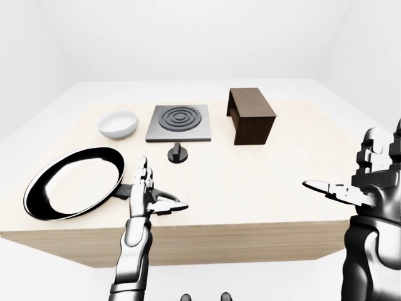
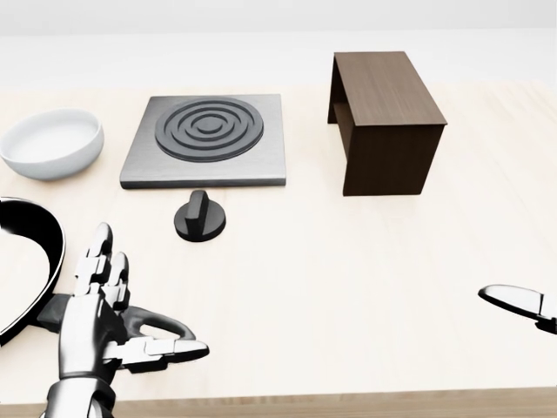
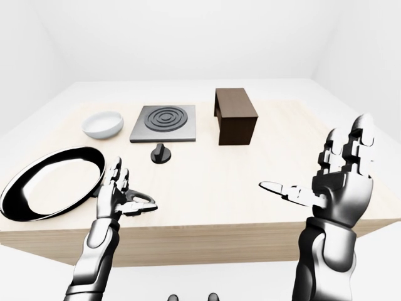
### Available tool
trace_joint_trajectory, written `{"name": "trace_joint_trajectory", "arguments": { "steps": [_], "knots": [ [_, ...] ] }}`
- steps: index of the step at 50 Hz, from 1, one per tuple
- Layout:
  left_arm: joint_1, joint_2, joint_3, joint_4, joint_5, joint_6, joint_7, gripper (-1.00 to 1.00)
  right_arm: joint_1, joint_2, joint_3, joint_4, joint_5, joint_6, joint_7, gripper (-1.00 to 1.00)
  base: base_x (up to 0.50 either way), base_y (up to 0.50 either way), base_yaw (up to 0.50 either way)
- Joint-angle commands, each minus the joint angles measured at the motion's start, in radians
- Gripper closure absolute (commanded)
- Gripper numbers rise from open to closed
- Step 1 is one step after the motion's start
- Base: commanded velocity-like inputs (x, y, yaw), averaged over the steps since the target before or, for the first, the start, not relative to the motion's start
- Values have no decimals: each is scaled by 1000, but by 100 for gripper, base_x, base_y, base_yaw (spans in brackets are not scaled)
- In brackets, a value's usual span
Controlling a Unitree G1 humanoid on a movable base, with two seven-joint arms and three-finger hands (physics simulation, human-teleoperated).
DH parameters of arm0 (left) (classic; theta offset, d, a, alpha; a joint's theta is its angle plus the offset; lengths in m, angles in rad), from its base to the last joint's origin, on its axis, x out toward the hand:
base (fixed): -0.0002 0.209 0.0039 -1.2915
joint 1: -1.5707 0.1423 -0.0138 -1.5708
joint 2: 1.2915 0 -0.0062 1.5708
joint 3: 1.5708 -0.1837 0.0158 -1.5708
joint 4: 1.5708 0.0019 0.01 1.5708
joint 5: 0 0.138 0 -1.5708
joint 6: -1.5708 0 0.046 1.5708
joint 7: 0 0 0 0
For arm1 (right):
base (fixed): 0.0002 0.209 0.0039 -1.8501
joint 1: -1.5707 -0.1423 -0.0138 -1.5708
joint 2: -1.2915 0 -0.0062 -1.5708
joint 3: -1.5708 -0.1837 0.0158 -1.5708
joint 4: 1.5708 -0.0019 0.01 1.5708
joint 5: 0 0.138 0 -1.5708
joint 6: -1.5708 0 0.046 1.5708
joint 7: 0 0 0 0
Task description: Turn on the stove.
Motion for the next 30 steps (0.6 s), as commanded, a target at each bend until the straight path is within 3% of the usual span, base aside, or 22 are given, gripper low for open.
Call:
{"name": "trace_joint_trajectory", "arguments": {
  "steps": [1,5,30],
  "knots": [
    [0,-1,1,-5,-2,-1,6,-100,-1,-1,0,-4,-11,0,5,-100,30,0,0],
    [-7,1,4,13,-2,-13,7,-100,4,4,2,-5,-18,0,6,-100,37,0,0],
    [-9,1,1,25,2,-17,11,-100,2,1,-9,-10,-15,0,-3,-100,37,0,0]
  ]
}}
